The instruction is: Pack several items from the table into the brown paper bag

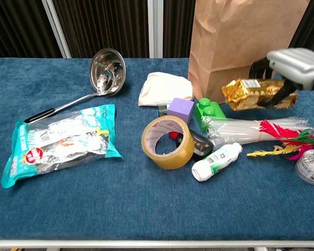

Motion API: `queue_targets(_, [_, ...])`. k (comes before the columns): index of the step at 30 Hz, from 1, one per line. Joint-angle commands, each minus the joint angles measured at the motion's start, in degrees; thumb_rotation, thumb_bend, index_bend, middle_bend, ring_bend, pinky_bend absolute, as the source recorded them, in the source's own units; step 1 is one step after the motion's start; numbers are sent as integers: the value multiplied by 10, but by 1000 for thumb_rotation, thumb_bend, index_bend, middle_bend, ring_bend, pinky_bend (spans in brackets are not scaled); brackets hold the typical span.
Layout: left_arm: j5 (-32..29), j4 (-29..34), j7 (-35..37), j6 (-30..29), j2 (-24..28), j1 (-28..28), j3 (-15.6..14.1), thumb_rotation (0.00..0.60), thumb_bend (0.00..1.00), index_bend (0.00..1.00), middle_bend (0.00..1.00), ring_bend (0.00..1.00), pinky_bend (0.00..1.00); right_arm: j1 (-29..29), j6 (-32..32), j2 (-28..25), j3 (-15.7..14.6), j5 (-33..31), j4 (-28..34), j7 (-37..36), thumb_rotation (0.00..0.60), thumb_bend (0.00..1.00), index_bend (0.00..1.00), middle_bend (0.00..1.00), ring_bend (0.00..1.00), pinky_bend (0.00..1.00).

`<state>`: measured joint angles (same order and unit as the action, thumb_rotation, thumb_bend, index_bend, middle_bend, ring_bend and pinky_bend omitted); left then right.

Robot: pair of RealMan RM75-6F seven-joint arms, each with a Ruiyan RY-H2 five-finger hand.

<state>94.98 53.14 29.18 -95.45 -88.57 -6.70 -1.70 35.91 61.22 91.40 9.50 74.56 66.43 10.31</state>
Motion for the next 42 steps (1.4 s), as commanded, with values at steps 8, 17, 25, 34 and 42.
queue_targets(8, [16, 33, -24, -10, 12, -2, -7, 600, 58, 87, 109, 0, 137, -20, 132, -212, 79, 73, 399, 92, 600, 181, 525, 540, 407, 261])
queue_targets(17, [16, 54, -36, -9, 21, -2, -7, 600, 58, 87, 109, 0, 136, 69, 141, -222, 211, -18, 492, 209, 600, 180, 525, 538, 407, 264])
queue_targets(25, [11, 47, -31, -1, 20, -4, -6, 600, 58, 87, 109, 0, 136, 166, 133, -139, 262, -122, 318, 254, 600, 185, 525, 538, 407, 264])
queue_targets(34, [2, 37, -27, 11, 18, -5, -3, 600, 58, 87, 108, 0, 136, 201, 83, -82, 253, -214, 174, 195, 600, 185, 525, 535, 407, 264])
queue_targets(42, [1, 30, -28, 16, 14, -7, -3, 600, 58, 87, 109, 0, 136, 192, 44, -53, 223, -242, 103, 130, 600, 183, 526, 531, 407, 264])
